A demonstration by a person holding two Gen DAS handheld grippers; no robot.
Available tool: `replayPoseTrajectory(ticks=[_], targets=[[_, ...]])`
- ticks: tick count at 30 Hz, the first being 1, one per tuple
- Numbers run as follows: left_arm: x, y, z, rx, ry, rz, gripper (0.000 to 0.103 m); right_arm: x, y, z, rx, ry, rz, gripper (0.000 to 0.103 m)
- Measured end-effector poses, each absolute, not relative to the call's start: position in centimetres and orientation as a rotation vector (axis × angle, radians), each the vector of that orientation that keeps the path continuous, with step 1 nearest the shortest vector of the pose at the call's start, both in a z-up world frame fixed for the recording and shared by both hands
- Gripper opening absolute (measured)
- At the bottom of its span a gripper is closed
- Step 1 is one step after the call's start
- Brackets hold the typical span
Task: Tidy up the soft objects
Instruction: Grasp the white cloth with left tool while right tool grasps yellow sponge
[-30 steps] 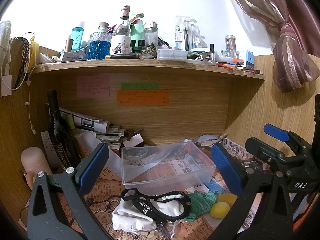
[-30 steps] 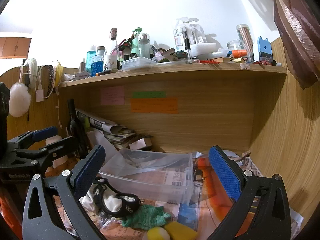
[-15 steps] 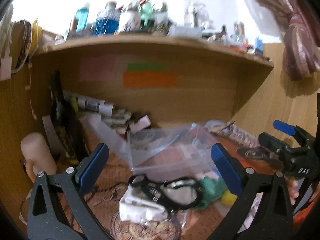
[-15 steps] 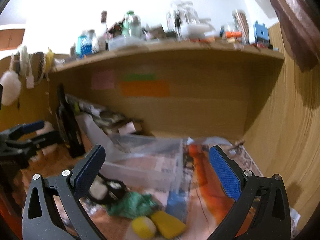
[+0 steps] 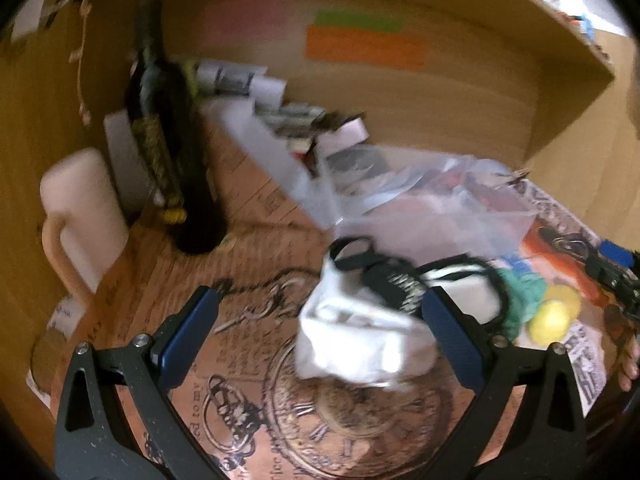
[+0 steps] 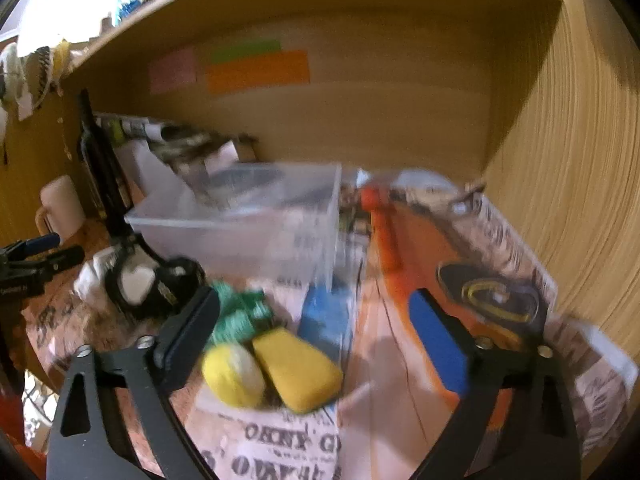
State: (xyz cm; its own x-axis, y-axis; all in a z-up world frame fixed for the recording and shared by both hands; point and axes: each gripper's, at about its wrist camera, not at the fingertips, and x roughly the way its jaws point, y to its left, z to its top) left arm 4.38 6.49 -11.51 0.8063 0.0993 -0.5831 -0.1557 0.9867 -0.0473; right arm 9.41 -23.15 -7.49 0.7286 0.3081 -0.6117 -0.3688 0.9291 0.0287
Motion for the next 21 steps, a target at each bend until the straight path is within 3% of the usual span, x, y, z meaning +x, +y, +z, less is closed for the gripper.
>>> replayPoseTrajectory(ticks=[4,14,17,21], targets=[[5.1,8.1,-13.5,-0.142,0.682,0.159,0.090,9.8,-24.0,-9.2,-0.063,0.736,0.377,0.076],[6.9,8.4,-16.2,-0.199,0.760,0.105,0.087,10.5,-23.5,-11.4,-0.038,0.848,0.433,0.053],[7.3,7.9,-16.3,-0.190,0.772,0.072,0.075,10.6,-23.6,-11.4,0.002,0.861,0.470,0.037],[7.4,7.5,-16.2,-0.207,0.783,-0.007,0.044,10.7,-23.7,-11.1,0.017,0.848,0.477,0.031]])
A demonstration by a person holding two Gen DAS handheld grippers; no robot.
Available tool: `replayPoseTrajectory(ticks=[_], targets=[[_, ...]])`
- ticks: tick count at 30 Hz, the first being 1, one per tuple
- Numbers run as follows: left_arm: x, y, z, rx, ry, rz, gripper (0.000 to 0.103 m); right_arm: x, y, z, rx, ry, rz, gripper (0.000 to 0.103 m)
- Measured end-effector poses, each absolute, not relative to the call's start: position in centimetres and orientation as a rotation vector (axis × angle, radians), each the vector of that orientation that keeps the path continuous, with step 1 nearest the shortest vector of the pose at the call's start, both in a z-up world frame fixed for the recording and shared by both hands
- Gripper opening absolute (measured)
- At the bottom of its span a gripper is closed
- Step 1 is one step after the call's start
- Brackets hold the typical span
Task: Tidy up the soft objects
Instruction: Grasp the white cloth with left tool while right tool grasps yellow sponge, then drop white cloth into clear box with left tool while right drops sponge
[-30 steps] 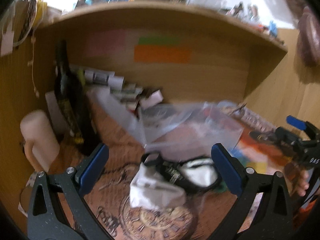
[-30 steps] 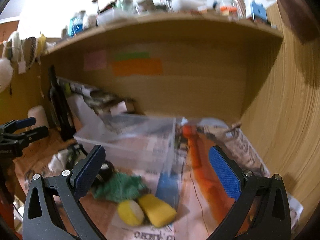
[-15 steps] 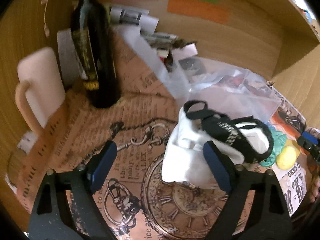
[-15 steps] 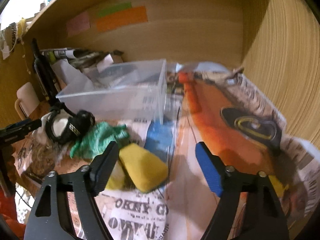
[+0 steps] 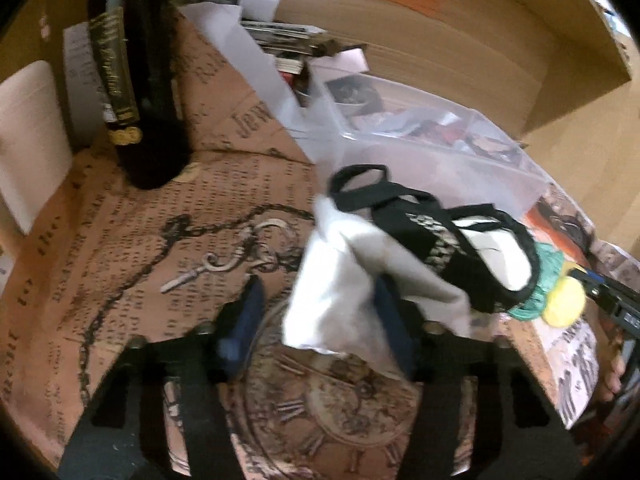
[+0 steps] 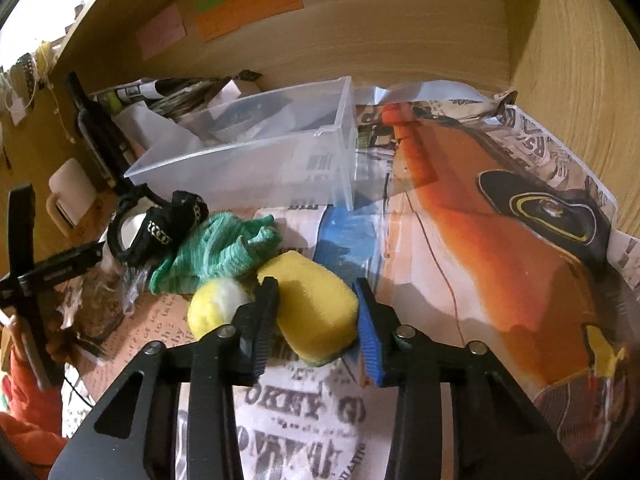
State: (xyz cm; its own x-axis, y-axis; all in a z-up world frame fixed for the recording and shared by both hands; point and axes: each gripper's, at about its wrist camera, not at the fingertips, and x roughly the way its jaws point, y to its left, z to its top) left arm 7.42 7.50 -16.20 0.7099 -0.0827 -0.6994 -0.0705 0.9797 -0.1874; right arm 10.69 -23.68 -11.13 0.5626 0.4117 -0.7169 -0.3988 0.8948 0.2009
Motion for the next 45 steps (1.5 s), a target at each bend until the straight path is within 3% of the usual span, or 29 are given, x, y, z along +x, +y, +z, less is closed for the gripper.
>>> replayPoseTrajectory(ticks=[4,10,29,37,45], targets=[[7.2,7.0,-15.8,-0.191,0.771,-0.030,0.026,10.7,-24.0,-10.3,0.046,0.820,0.485,0.029],[6.2,6.9,-14.5,-0.155,0.731,0.018,0.016,10.5,-24.6,-8.7,0.048,0.756,0.469,0.028],[6.0,7.7,-4.6,-0.102,0.452,0.033,0.015,11.7,-22.8,-2.1,0.030,0.526,0.497,0.028],[9.7,5.7,-2.5,-0.089,0.428,-0.035,0.015,14.0,-20.4,0.3,0.032,0.467,0.541,0.028],[14.1,3.4,-3.0,-0.057,0.477,-0.059,0.015,17.3,-17.5,-0.6,-0.004,0.526,0.578,0.028]])
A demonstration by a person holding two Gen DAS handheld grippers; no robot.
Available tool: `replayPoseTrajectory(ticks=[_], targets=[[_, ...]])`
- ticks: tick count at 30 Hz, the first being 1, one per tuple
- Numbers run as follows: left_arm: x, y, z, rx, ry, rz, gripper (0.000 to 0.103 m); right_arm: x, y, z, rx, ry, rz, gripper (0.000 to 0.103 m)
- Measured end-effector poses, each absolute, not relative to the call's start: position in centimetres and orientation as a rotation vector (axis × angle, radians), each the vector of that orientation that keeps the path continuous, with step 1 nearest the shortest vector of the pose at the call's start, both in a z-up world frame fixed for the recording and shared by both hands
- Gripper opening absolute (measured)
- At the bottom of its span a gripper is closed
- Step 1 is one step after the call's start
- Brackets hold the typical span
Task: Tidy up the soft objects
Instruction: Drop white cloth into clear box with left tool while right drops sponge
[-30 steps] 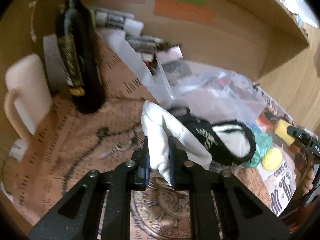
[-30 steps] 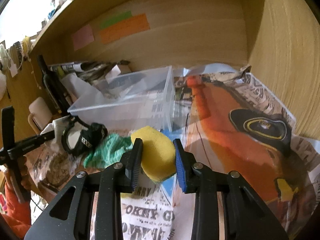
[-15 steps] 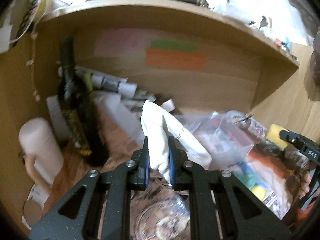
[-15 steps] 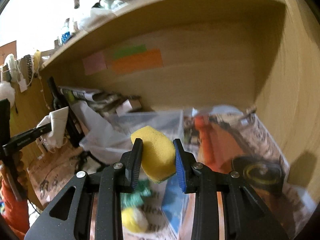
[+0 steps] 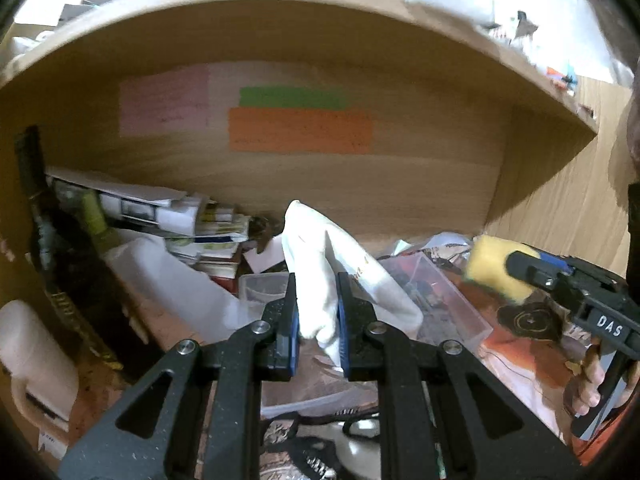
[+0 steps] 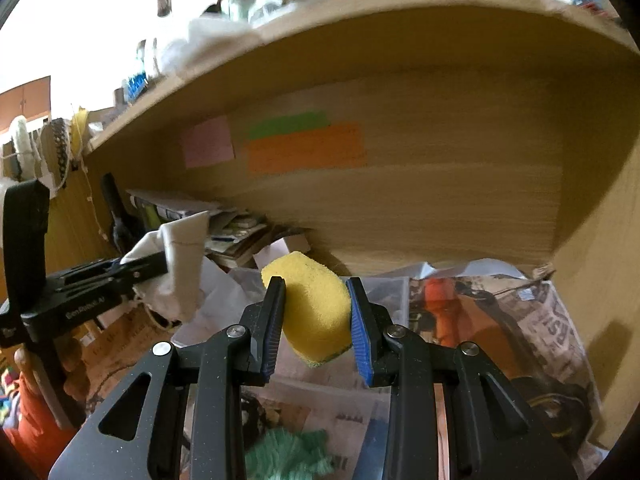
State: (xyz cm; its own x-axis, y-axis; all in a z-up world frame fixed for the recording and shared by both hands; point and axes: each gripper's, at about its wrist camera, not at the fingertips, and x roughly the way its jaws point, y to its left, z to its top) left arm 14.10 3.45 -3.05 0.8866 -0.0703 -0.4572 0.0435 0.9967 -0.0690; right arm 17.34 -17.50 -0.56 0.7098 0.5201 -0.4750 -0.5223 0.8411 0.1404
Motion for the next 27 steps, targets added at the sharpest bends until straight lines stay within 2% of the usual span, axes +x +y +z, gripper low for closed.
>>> replayPoseTrajectory(ticks=[16,27], targets=[[22.5,2.1,-8.5,-0.022,0.747,-0.117,0.015,23.8,-14.2,-7.6,-0.109,0.803,0.540,0.028],[23.8,1.2,-10.6,0.019,0.795,-0.091,0.017,24.2,-12.9,-9.3,-0.186,0.820,0.533,0.031]])
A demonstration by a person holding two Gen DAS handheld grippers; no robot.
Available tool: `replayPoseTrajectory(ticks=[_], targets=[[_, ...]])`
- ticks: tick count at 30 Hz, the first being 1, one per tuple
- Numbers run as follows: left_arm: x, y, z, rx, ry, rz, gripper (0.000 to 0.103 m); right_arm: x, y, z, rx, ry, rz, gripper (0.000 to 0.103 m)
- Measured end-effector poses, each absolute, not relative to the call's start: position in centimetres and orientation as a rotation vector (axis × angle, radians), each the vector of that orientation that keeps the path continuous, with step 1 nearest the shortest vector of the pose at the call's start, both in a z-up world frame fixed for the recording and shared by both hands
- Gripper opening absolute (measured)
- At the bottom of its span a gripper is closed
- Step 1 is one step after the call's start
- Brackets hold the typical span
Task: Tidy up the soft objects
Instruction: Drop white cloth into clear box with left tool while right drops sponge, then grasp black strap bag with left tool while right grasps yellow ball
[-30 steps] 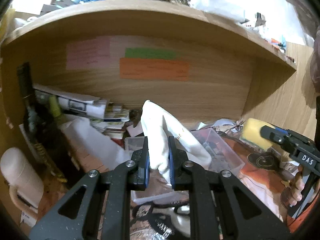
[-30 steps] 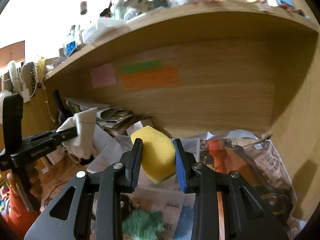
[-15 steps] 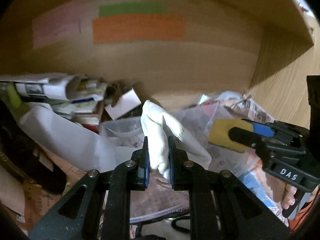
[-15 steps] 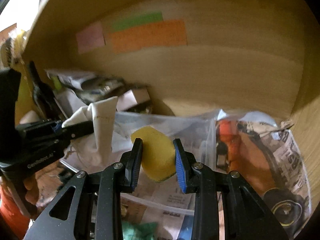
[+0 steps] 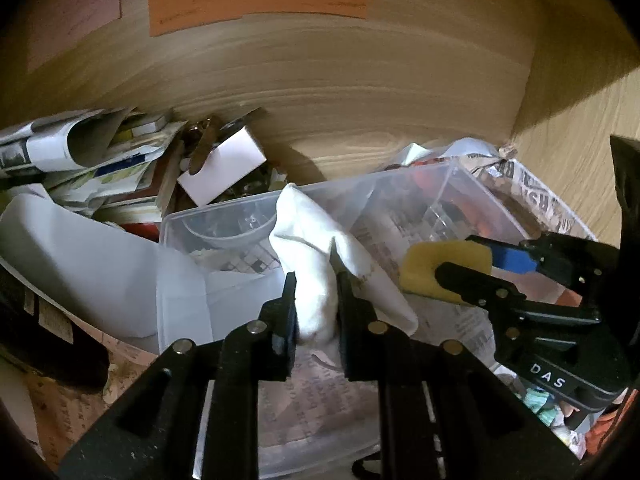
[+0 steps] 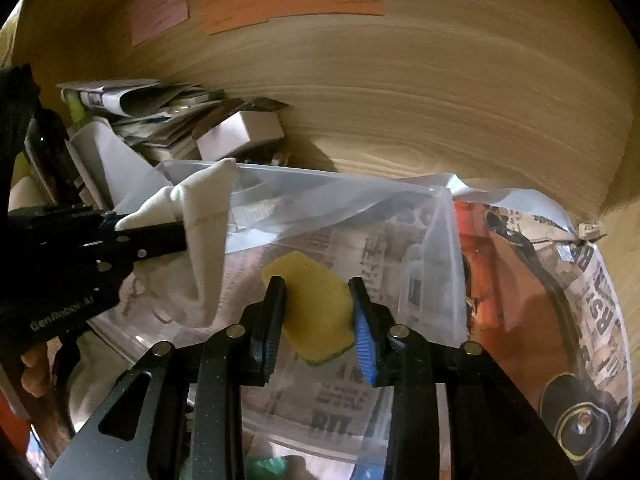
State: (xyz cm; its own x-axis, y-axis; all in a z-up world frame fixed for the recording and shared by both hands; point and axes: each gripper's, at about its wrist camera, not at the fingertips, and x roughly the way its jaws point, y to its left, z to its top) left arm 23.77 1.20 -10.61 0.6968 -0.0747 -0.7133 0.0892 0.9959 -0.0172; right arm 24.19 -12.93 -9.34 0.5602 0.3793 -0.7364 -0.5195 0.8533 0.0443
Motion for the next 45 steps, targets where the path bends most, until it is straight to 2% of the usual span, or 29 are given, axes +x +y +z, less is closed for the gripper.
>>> replayPoseTrajectory(ticks=[2,5,10,14,17,19,22,24,26,38,45], targets=[[23.6,0.9,-10.7,0.034,0.795,-0.089,0.020,24.1,-12.9,-9.3,-0.193,0.818,0.533,0.033],[23.3,0.8,-10.6,0.032,0.788,-0.091,0.031,24.0,-13.0,-9.0,-0.196,0.813,0.532,0.037],[21.8,0.8,-9.4,0.029,0.736,-0.088,0.057,23.0,-13.6,-7.4,-0.190,0.760,0.529,0.056],[19.8,1.1,-7.6,0.012,0.679,-0.092,0.066,21.4,-14.5,-5.3,-0.182,0.687,0.530,0.072],[18.2,1.2,-6.3,0.016,0.630,-0.076,0.086,19.8,-15.2,-3.6,-0.166,0.626,0.537,0.083],[17.0,1.4,-5.5,0.016,0.594,-0.059,0.100,18.4,-15.7,-2.5,-0.164,0.581,0.539,0.084],[15.2,1.6,-4.7,0.019,0.560,-0.044,0.101,17.0,-16.5,-1.8,-0.162,0.549,0.544,0.088],[14.2,1.8,-4.7,0.017,0.553,-0.041,0.102,15.9,-17.1,-1.7,-0.154,0.532,0.545,0.098],[13.1,2.0,-4.8,0.011,0.553,-0.036,0.103,14.9,-17.7,-1.8,-0.156,0.512,0.539,0.101],[8.2,2.6,-9.0,-0.015,0.614,0.019,0.103,12.0,-20.8,-7.2,-0.078,0.694,0.537,0.102],[8.1,3.8,-12.5,-0.099,0.699,0.044,0.103,10.1,-20.8,-9.3,-0.095,0.769,0.560,0.101]])
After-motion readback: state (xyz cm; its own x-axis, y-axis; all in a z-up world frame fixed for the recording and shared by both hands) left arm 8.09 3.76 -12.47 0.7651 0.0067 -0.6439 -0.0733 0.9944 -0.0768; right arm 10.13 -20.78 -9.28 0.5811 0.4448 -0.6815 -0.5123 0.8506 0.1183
